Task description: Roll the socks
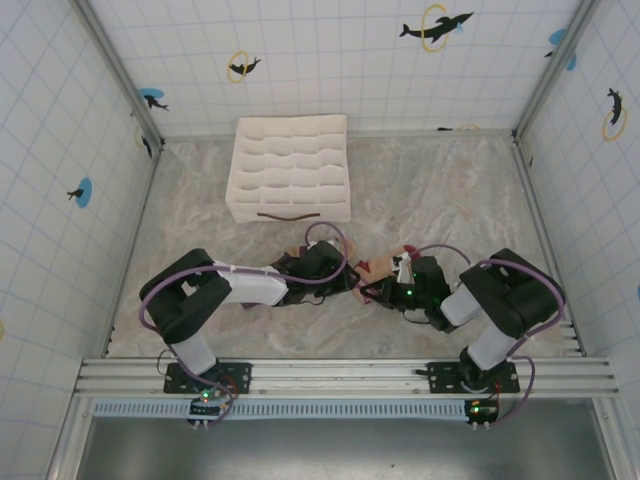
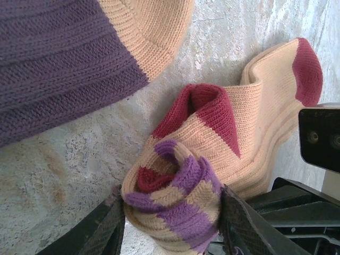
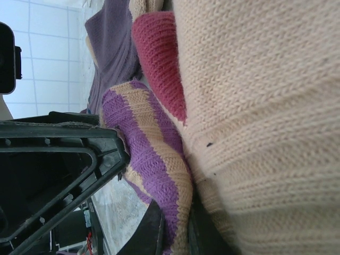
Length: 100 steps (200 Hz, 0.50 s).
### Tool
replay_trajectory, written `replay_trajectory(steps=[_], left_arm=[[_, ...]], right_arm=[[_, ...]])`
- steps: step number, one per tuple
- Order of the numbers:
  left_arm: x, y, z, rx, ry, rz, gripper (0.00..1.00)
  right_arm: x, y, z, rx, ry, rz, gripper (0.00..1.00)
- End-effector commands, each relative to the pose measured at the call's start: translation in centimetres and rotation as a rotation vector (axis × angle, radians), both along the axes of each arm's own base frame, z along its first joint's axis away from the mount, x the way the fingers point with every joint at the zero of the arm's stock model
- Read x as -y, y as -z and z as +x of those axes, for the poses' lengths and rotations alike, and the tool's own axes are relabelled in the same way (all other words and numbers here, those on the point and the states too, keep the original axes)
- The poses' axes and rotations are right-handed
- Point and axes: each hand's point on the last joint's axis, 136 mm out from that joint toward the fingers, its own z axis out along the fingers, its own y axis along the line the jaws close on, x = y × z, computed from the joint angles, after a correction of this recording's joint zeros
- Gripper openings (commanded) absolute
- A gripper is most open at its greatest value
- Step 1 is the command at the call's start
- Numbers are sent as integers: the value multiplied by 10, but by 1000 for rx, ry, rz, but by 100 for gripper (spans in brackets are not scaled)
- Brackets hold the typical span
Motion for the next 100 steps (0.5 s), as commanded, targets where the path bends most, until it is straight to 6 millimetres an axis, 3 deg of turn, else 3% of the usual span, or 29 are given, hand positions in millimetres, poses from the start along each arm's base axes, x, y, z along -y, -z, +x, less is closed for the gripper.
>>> replay_trajectory(steps=[1, 60, 85, 100], left_arm=[[-7, 14, -4, -22, -20, 32, 46], [-14, 28, -3, -40, -29, 113, 21], [-19, 28, 4, -40, -18, 178, 0], [-24, 27, 7, -54, -15, 198, 0]], right_arm=[[57, 81, -45, -309, 118, -300, 0], [50, 74, -42, -296, 107, -247, 0], [45, 64, -36, -248, 89, -218, 11], [39, 53, -31, -196, 63, -194, 24]])
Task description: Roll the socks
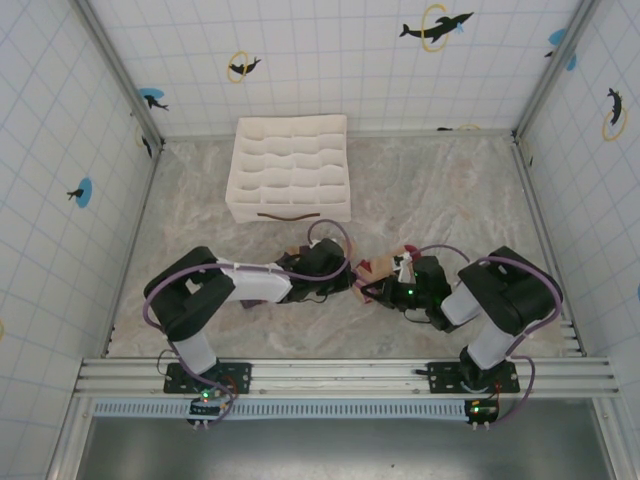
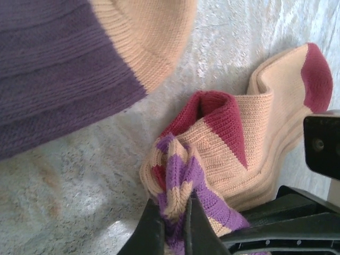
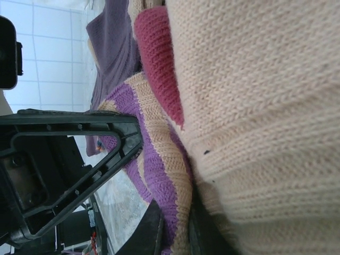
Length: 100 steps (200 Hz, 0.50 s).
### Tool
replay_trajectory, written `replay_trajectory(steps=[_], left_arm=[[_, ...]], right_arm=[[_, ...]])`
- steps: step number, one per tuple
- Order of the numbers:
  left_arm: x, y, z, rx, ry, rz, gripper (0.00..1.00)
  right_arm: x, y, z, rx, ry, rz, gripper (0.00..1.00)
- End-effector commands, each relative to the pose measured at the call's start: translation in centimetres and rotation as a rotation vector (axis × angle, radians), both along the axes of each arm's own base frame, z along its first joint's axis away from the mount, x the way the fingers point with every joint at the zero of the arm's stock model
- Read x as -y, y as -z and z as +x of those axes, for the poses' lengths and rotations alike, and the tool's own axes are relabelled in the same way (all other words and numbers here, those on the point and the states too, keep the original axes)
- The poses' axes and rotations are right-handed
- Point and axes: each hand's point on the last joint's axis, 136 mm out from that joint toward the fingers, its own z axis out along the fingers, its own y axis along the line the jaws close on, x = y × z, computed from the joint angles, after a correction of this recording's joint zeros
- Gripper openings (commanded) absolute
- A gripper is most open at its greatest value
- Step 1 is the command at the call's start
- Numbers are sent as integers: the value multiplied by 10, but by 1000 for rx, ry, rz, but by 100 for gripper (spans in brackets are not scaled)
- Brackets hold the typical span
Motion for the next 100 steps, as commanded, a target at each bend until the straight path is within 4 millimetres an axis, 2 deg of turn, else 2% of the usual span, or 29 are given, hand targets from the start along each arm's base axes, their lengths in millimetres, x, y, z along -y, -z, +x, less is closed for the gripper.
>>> replay_trajectory(steps=[1, 52, 70, 100], left_arm=[[-28, 25, 0, -49, -10, 158, 0], [-50, 19, -3, -74, 2, 211, 0], [-54, 16, -7, -81, 8, 216, 0], [-59, 13, -13, -101, -7, 206, 0]], right_arm=[[38, 54, -32, -192, 55, -212, 25], [24, 6, -6, 65, -21, -265, 58], [20, -10, 3, 177, -49, -341, 65], [7, -39, 8, 402, -121, -483, 68]])
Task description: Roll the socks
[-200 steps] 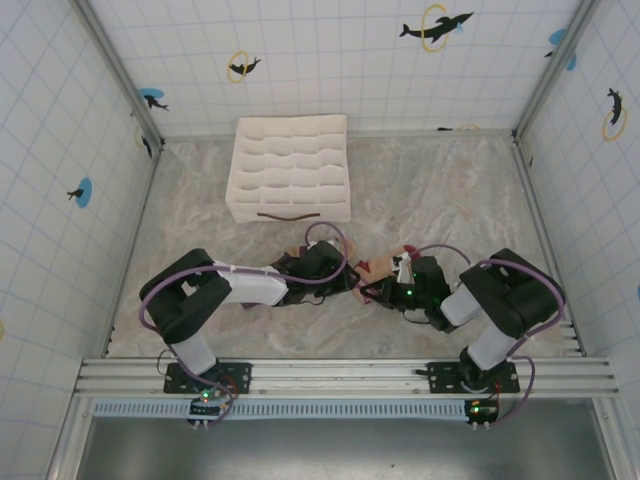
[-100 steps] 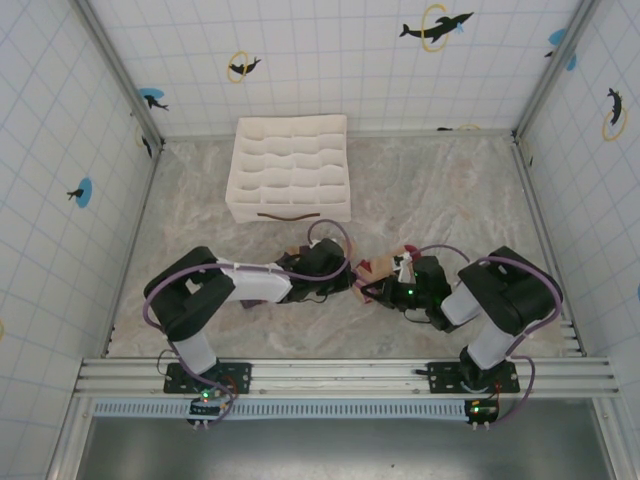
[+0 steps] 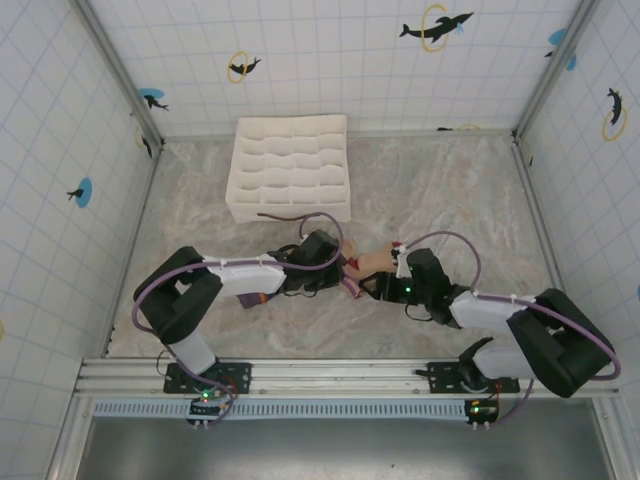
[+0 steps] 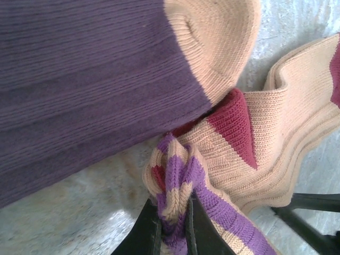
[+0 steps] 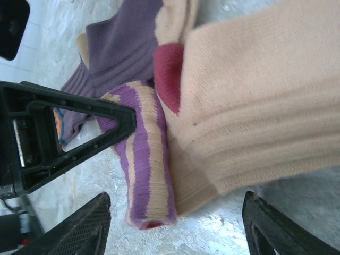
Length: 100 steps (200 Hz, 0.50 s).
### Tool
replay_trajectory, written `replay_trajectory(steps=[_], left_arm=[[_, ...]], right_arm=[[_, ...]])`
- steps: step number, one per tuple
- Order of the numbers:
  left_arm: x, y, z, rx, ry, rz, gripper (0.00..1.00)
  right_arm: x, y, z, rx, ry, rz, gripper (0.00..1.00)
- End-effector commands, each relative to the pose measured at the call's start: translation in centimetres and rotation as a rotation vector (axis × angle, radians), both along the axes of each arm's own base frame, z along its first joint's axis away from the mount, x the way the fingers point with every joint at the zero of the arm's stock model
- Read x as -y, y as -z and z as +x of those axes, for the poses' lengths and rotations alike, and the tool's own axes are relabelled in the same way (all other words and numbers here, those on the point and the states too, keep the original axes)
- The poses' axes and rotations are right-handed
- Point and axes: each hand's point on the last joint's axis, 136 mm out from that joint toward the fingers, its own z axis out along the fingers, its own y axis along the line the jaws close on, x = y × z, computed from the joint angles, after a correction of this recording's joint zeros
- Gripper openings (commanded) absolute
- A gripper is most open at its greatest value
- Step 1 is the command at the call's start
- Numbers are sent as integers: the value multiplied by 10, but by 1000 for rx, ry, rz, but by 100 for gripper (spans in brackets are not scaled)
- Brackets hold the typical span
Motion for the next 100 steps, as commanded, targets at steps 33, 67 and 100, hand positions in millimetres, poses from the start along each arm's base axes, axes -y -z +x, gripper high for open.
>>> replay_trajectory(steps=[33, 67, 100], left_arm=[[-30, 17, -25, -94, 0, 101, 0], [-34, 18, -30, -107, 1, 102, 0], [-30, 15, -32, -119, 4, 73, 0]], right_arm=[[-13, -29, 2, 358, -142, -335, 69], [-32, -38, -7, 547, -241, -489, 69], [-45, -34, -25, 727, -323, -618, 68]])
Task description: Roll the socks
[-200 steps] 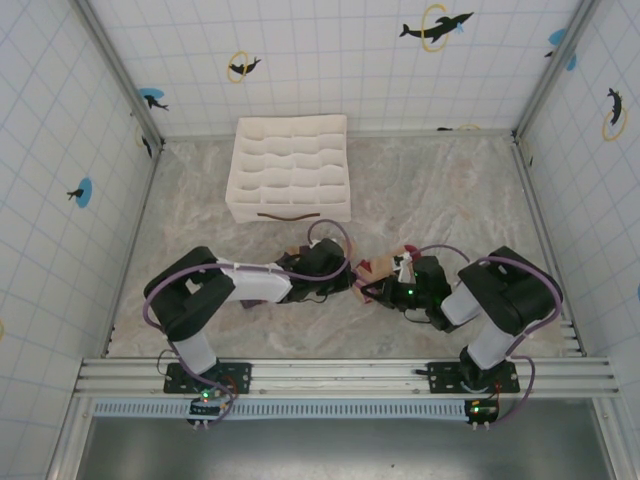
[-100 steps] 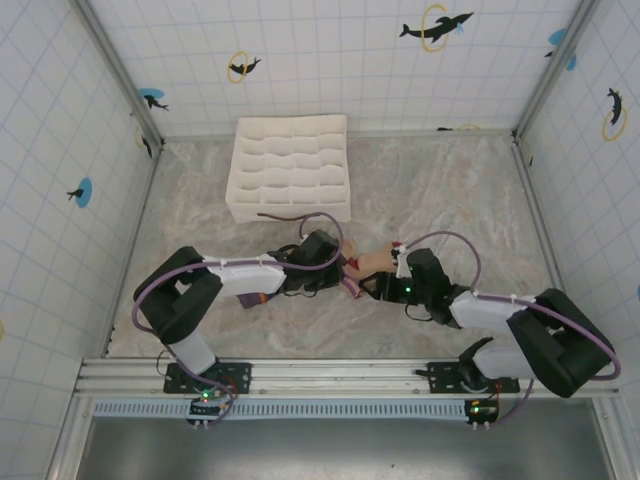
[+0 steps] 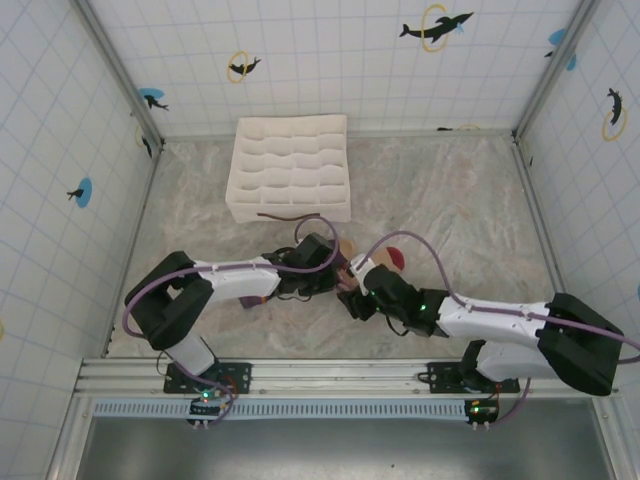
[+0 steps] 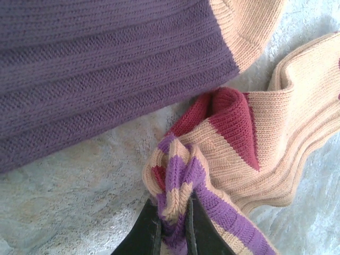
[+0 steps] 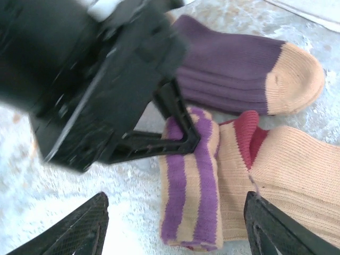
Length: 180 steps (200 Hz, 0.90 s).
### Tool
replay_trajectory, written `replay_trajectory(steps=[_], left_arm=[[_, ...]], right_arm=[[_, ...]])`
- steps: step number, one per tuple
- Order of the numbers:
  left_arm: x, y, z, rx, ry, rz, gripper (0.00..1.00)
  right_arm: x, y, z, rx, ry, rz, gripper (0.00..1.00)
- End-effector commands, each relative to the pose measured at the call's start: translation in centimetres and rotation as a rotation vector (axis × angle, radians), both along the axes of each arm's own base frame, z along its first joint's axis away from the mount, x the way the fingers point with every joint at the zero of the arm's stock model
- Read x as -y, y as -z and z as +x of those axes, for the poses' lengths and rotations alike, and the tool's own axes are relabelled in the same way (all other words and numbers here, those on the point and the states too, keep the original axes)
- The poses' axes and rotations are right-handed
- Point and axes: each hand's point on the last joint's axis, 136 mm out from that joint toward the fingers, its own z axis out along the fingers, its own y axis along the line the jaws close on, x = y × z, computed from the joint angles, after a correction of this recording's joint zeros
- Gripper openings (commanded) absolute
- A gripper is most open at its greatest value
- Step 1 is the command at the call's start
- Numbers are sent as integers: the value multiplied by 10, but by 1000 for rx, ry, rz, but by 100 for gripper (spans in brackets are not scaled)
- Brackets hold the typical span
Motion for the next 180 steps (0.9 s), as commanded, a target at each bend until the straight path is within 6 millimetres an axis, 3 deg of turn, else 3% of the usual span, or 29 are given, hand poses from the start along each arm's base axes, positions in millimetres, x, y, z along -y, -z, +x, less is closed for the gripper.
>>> replay_trajectory(steps=[1, 39, 118, 141, 180], left_arm=[[-17, 15, -18, -82, -3, 58, 0], [-15, 15, -21, -102, 11, 51, 0], [-16, 17, -22, -112, 11, 56, 0], [-16, 16, -22, -114, 10, 53, 0], [-18, 15, -23, -117, -9, 54, 0]], right_arm=[[3, -1, 6, 201, -13, -154, 68], [-2, 15, -5, 331, -80, -263, 66], [4, 47, 3, 420, -79, -413, 63], [11, 59, 4, 403, -72, -429, 55], [24, 85, -3, 246, -80, -356, 26]])
